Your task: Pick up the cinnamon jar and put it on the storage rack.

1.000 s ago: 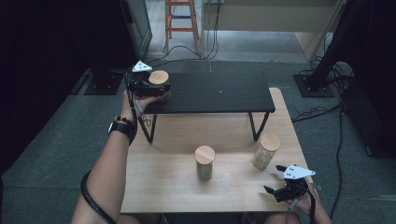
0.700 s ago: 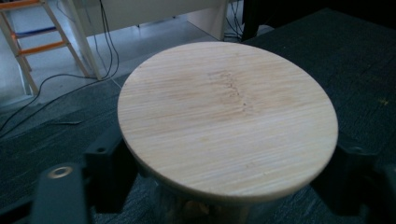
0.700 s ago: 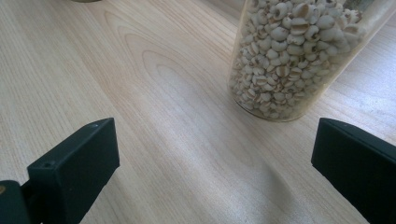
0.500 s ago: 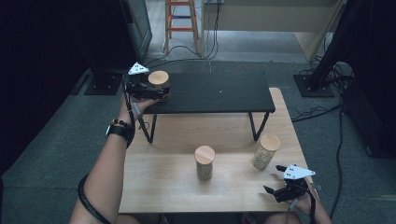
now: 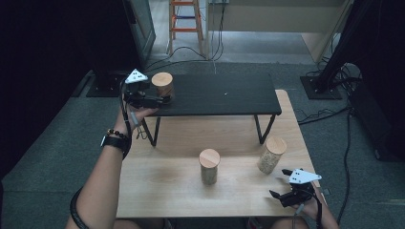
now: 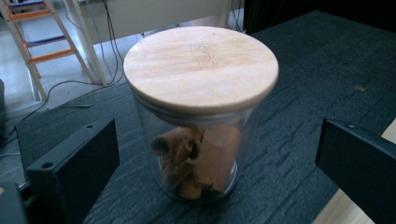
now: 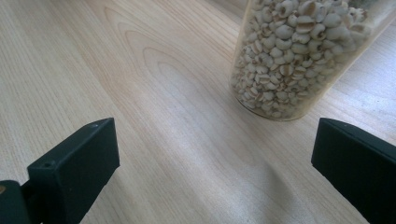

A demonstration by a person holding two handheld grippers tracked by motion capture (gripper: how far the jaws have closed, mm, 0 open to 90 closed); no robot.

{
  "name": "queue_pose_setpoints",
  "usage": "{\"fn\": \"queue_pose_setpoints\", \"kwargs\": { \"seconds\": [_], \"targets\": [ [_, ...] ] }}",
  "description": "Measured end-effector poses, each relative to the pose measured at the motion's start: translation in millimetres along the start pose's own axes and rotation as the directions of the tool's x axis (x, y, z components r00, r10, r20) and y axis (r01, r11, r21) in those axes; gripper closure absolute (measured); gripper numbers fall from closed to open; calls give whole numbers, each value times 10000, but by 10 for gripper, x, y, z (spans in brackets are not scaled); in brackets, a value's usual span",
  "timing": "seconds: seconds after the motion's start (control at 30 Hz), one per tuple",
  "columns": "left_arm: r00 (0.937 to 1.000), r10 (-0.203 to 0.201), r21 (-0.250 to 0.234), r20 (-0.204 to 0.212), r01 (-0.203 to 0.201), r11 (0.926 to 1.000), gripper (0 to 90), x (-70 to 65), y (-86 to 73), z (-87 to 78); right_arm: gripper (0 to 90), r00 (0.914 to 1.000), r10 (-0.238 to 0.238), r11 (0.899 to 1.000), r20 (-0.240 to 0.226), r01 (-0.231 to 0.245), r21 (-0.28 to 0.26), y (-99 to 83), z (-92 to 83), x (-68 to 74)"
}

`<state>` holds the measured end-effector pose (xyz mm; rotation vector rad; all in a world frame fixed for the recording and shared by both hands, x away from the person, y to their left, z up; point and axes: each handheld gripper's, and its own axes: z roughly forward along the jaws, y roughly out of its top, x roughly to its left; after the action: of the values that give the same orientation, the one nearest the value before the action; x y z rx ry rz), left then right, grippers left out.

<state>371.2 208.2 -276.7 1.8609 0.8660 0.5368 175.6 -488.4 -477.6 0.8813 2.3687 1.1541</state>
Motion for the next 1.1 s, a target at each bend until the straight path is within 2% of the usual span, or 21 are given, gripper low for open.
{"fn": "queue_pose_setpoints", "kwargs": {
  "seconds": [0.17,0.57,0.77,1.1],
  "targets": [
    [9998,168,20,58,-168,9999,0,-50,-72,-75,8,10000,-14,10000,12,14,19,2,1,4],
    [9995,194,-95,251,-192,9998,0,-121,-190,-190,9,10000,-7,10000,59,7,52,9,6,17],
    [9987,391,-59,329,-390,9992,0,-199,-256,-199,9,10000,-31,10000,55,31,70,14,13,12],
    [9986,415,21,329,-416,9991,0,-215,-302,-182,9,10000,-19,10000,52,19,61,12,12,12]
  ]
}}
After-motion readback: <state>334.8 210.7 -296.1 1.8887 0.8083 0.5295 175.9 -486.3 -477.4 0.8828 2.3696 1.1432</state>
